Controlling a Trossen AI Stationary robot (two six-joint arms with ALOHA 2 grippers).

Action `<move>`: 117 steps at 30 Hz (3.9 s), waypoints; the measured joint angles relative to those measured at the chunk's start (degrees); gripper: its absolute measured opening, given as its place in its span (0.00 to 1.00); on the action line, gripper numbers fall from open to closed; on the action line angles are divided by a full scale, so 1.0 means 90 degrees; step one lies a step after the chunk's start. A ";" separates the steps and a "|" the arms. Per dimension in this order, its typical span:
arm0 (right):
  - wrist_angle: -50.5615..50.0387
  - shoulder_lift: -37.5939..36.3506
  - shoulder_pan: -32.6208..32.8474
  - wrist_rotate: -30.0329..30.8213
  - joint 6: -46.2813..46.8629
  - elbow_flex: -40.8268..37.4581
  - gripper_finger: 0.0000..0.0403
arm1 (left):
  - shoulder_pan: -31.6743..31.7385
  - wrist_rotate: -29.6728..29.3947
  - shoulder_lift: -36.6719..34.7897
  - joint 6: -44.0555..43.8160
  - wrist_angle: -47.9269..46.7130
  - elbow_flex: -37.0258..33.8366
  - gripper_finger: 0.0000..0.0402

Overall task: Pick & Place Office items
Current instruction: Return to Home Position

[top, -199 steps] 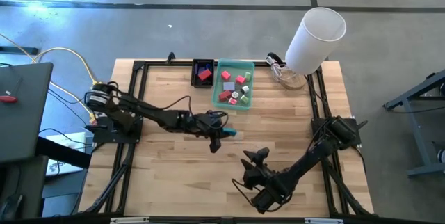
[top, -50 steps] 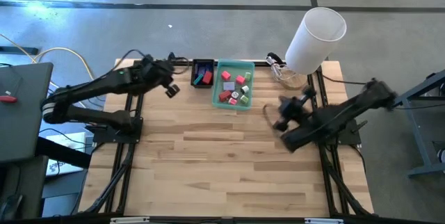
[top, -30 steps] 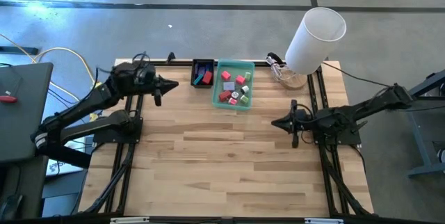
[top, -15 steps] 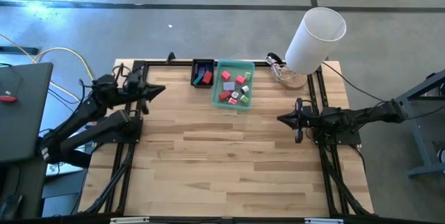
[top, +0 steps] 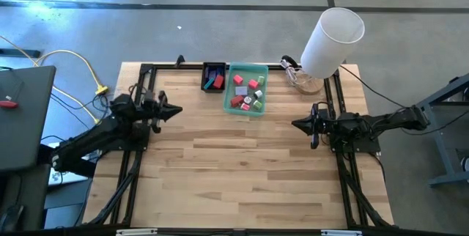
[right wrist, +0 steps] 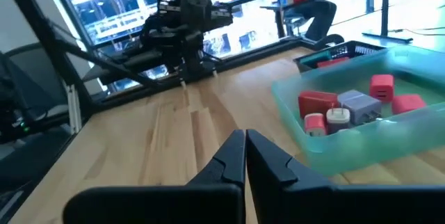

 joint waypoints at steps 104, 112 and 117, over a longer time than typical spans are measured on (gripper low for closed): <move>-0.0049 0.0039 0.0006 0.0021 -0.0016 -0.0017 0.00 | -0.2985 -0.3433 0.0194 0.1218 -0.0743 -0.0253 0.00; -0.0049 0.0039 0.0006 0.0020 -0.0016 -0.0018 0.00 | -0.2985 -0.3431 0.0194 0.1218 -0.0744 -0.0253 0.00; -0.0049 0.0039 0.0006 0.0021 -0.0016 -0.0017 0.00 | -0.2985 -0.3431 0.0194 0.1218 -0.0743 -0.0253 0.00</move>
